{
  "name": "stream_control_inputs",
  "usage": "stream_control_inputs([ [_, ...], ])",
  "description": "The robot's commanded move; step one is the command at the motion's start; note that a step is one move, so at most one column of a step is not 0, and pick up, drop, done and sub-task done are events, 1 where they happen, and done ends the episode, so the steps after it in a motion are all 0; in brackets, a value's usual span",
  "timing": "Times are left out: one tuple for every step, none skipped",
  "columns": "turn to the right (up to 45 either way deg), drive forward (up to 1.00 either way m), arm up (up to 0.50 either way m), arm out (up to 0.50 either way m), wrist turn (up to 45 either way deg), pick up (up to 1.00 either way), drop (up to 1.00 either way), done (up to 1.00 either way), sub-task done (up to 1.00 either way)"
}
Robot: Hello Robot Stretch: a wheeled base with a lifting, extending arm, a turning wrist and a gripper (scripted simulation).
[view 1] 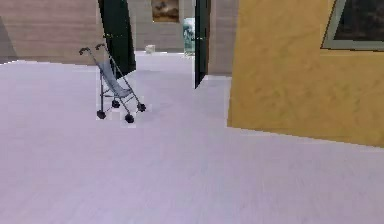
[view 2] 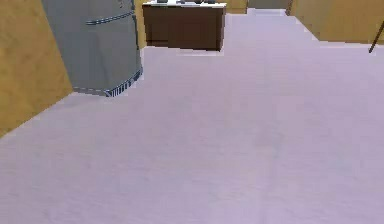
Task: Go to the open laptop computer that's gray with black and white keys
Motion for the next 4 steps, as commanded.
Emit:
stream_control_inputs([
  [0.0,1.0,0.0,0.0,0.0,0.0,0.0,0.0,0.0],
  [0.0,1.0,0.0,0.0,0.0,0.0,0.0,0.0,0.0],
  [-3.0,0.0,0.0,0.0,0.0,0.0,0.0,0.0,0.0],
  [0.0,0.8,0.0,0.0,0.0,0.0,0.0,0.0,0.0],
])
